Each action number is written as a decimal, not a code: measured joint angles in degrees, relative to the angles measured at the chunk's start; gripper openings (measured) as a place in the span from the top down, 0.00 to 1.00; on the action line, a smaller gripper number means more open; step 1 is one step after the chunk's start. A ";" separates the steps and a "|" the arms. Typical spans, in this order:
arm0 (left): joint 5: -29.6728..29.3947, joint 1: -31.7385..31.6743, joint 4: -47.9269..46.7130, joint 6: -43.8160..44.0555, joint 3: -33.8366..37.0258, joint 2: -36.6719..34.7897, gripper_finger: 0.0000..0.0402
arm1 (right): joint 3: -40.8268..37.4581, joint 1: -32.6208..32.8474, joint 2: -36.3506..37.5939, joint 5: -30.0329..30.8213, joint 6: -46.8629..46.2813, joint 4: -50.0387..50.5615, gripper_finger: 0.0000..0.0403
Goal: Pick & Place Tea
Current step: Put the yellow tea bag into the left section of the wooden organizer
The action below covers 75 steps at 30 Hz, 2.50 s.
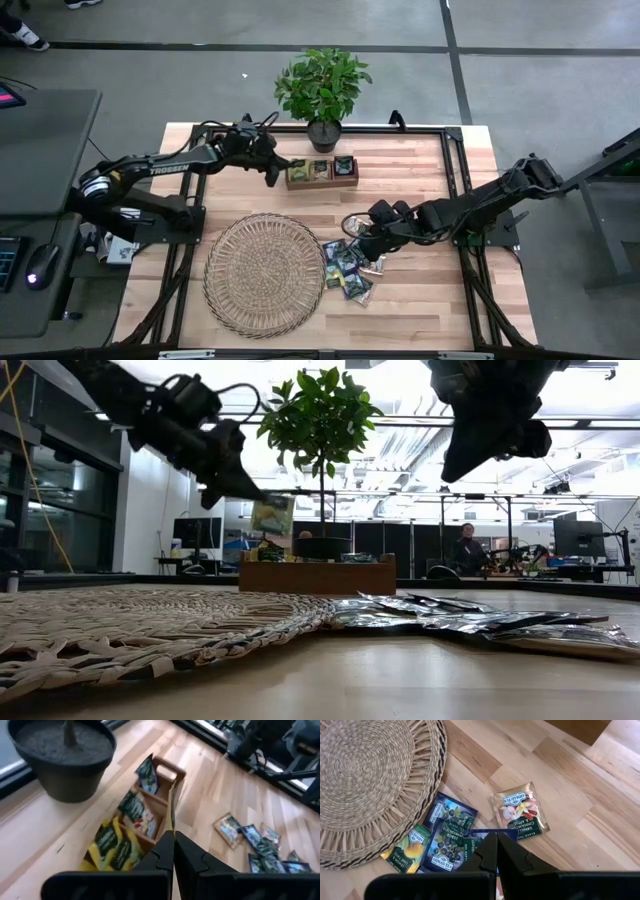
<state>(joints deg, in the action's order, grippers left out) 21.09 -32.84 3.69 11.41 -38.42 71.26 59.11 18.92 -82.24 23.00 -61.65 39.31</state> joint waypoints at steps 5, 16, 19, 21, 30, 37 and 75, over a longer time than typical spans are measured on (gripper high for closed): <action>4.58 -2.74 1.86 -2.59 0.59 2.76 1.00 | 0.02 -0.07 0.00 0.29 -0.02 0.00 1.00; 4.83 -3.27 7.58 -4.68 0.64 10.87 1.00 | 0.07 -0.17 0.00 0.48 -1.51 0.04 1.00; 3.51 -3.27 7.32 -5.27 0.66 11.86 1.00 | 0.07 -0.17 0.00 0.46 -2.47 0.04 1.00; 2.97 -3.62 7.46 -5.95 0.66 11.88 1.00 | 0.07 -0.17 0.00 0.48 -2.66 0.04 1.00; 3.10 -6.93 6.42 -8.14 0.66 11.88 1.00 | 0.07 -0.17 0.02 0.67 -3.95 0.06 1.00; 4.43 -6.86 6.62 -10.31 0.66 11.90 1.00 | 0.07 -0.17 0.02 1.01 -3.98 0.05 1.00; 4.26 -6.51 9.83 -10.47 0.59 17.06 0.62 | 0.07 -0.17 0.02 0.46 -3.90 0.35 1.00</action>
<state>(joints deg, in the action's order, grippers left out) 25.35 -39.35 13.52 0.94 -37.82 88.31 59.18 18.74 -82.21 23.46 -65.54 39.66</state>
